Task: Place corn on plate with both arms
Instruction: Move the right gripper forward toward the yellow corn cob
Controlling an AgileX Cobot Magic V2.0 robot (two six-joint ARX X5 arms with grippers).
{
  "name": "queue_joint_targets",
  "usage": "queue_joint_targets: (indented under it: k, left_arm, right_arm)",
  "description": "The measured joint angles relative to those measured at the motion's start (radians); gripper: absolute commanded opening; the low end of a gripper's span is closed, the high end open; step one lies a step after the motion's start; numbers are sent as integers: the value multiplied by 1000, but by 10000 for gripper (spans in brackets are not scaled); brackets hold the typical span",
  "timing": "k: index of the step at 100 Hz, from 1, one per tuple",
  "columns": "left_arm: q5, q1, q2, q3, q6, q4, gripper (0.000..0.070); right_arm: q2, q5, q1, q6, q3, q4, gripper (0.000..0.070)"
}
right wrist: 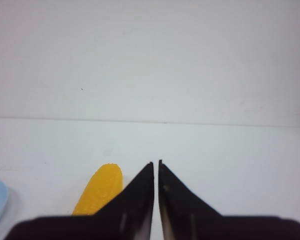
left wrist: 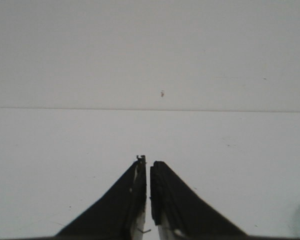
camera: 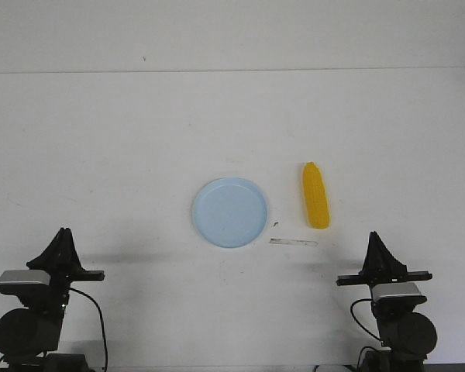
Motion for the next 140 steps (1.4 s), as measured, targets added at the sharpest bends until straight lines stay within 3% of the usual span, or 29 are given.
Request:
queue_joint_targets:
  k: [39,112,140]
  left_arm:
    - [10,0,3,0,42,3,7]
    - [10,0,3,0,47,5,14]
    - [10,0,3,0,47,5,14]
  right_arm:
    - [0,0,0,0,0,0,13]
    - [0,2,0,0,0,5,13]
    - [0,170,0,-1,0,60,13]
